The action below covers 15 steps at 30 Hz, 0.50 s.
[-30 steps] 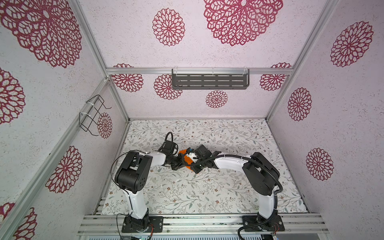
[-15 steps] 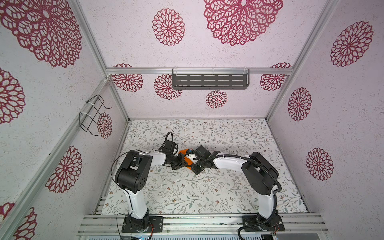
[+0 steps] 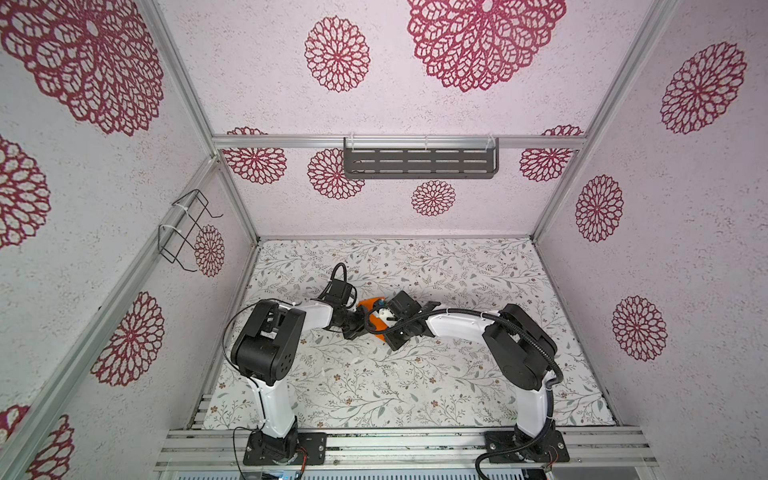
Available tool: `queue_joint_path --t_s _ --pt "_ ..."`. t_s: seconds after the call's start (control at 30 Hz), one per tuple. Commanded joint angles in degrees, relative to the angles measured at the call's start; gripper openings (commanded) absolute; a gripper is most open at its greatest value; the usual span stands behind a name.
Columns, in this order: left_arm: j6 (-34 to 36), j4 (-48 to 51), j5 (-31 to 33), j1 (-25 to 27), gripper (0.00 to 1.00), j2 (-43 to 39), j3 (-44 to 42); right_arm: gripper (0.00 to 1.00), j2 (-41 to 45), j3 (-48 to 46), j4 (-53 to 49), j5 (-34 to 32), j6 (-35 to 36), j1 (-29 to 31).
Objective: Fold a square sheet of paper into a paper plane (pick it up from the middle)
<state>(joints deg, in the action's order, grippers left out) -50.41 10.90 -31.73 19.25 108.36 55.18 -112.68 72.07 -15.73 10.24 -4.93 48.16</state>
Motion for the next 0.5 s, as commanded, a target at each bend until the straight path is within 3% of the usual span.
queue_joint_path --t_s 0.0,0.47 --pt "0.9 5.6 6.6 0.1 0.04 3.6 -1.6 0.09 1.8 -1.7 -5.7 -1.7 1.2 -0.3" --pt "1.3 6.2 6.7 0.0 0.04 3.6 -1.2 0.09 5.4 -7.5 -10.2 0.0 1.4 -0.3"
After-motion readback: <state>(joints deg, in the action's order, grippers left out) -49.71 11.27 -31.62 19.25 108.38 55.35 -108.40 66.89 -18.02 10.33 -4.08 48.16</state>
